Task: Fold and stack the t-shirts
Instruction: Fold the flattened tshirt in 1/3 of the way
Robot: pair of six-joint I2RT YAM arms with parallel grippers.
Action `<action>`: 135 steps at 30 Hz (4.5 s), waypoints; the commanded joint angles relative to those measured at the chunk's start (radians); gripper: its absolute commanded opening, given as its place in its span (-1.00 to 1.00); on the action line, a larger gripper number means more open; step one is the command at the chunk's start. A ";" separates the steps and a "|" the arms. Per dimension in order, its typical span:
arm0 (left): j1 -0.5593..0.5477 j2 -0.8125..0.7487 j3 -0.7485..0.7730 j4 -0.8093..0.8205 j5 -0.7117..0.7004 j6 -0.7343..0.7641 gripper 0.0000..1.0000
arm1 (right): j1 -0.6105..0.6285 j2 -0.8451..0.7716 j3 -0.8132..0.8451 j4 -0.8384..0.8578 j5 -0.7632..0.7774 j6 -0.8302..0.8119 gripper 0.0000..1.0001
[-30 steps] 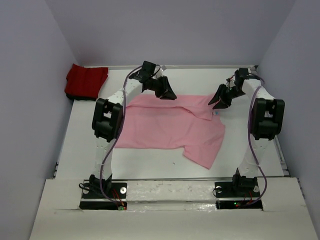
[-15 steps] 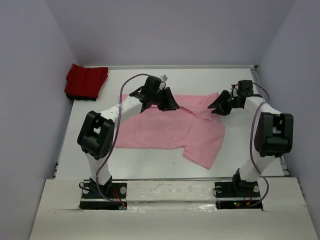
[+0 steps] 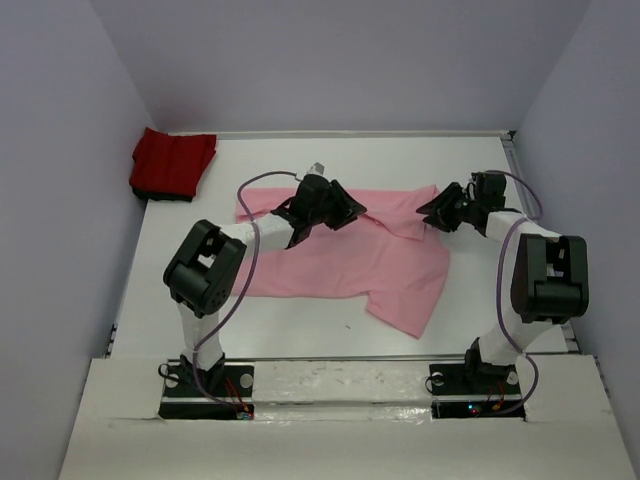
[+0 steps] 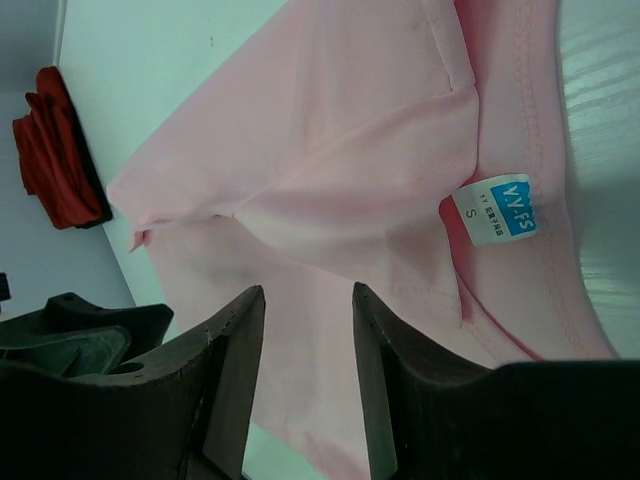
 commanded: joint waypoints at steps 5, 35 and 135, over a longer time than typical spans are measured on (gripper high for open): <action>-0.049 0.096 0.064 0.169 -0.034 -0.068 0.01 | 0.025 -0.040 -0.043 0.114 0.041 0.023 -0.08; -0.086 0.262 0.259 -0.062 -0.089 -0.032 -0.24 | 0.025 -0.034 -0.037 0.120 0.041 0.003 -0.08; -0.064 0.360 0.695 -0.516 -0.065 0.102 -1.00 | 0.025 -0.062 -0.086 -0.006 0.084 -0.081 -0.07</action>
